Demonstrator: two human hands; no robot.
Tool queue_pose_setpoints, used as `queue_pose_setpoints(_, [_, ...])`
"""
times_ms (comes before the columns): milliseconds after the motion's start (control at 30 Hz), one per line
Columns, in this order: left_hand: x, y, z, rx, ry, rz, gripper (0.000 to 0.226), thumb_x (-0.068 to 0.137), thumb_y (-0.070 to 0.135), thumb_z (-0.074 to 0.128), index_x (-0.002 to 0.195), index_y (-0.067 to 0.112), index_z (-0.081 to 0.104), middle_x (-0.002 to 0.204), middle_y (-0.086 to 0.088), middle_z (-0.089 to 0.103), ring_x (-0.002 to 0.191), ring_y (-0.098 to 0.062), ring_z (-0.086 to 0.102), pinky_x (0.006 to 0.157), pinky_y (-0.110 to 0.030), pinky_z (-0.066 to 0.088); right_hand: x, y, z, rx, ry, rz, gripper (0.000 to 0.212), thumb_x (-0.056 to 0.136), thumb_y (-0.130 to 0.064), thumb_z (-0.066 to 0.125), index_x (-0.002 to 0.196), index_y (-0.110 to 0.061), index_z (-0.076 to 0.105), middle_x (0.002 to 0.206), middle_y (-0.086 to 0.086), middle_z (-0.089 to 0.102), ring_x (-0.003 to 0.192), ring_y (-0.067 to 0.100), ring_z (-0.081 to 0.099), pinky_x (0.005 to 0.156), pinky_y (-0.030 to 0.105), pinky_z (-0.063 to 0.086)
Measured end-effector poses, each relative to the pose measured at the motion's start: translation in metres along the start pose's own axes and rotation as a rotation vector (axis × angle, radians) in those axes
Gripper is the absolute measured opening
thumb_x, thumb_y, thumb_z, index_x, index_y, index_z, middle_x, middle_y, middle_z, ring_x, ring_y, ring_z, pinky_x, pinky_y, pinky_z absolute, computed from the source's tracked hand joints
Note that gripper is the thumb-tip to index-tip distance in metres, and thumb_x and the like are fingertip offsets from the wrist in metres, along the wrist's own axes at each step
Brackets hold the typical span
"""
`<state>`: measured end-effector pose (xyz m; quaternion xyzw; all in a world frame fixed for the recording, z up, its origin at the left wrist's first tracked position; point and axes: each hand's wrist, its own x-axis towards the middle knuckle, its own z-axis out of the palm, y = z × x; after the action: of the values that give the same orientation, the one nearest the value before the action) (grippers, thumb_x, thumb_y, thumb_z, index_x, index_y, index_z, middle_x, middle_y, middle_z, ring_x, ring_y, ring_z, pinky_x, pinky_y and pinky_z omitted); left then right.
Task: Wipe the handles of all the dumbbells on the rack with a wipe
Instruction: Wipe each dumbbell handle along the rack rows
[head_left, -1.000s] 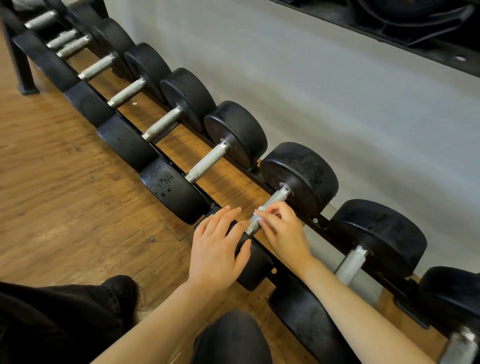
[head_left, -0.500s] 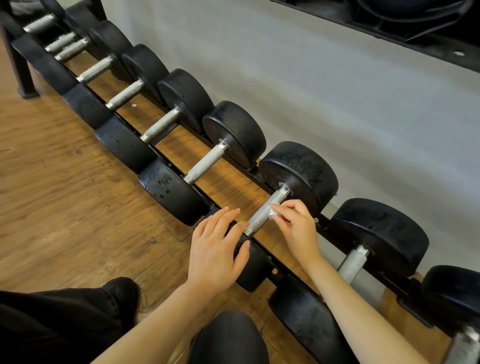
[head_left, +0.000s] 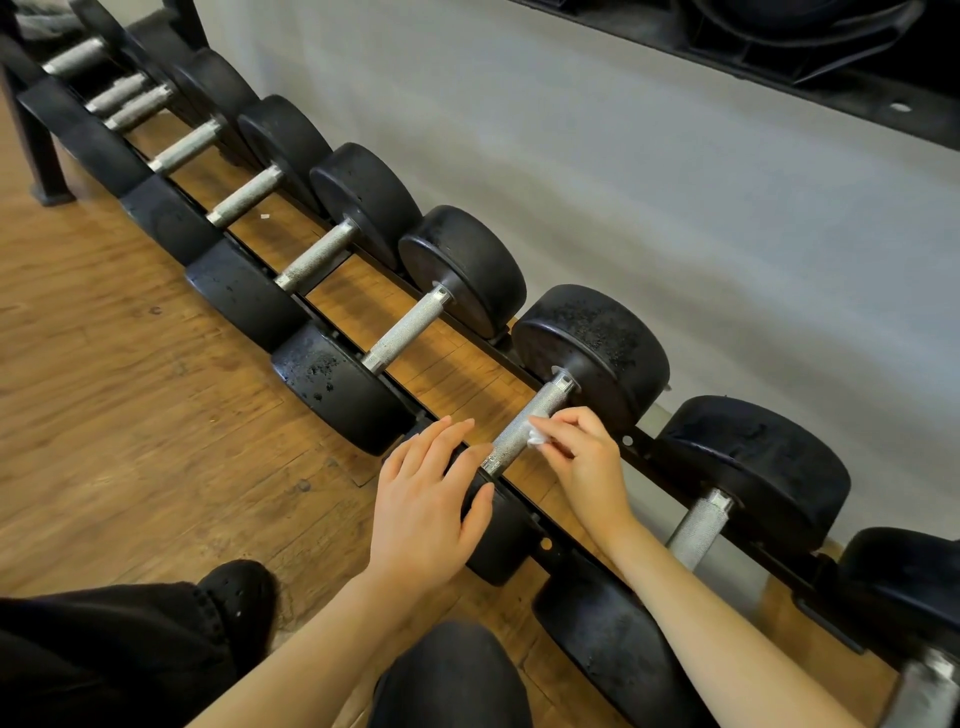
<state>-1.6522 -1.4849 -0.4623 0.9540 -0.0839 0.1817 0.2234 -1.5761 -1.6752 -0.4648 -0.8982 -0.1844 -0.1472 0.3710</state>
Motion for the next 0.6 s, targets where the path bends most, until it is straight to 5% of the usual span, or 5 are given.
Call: queue_pose_setpoints(600, [-0.0007,-0.0019,0.0031,-0.011,0.023,0.010,0.036,0.092,0.040,0.044,0.118,0.026,0.065,0.137,0.003,0.056,0.136,-0.019,0.041,0.109,-0.038,0.027,-0.0016,0.0019,0.0060,0.089,-0.036,-0.015,0.018,0.086,-0.004,0.066,0.105,-0.004,0.068,0.097,-0.017,0.049,0.096,-0.004,0.054,0.079,0.009,0.046])
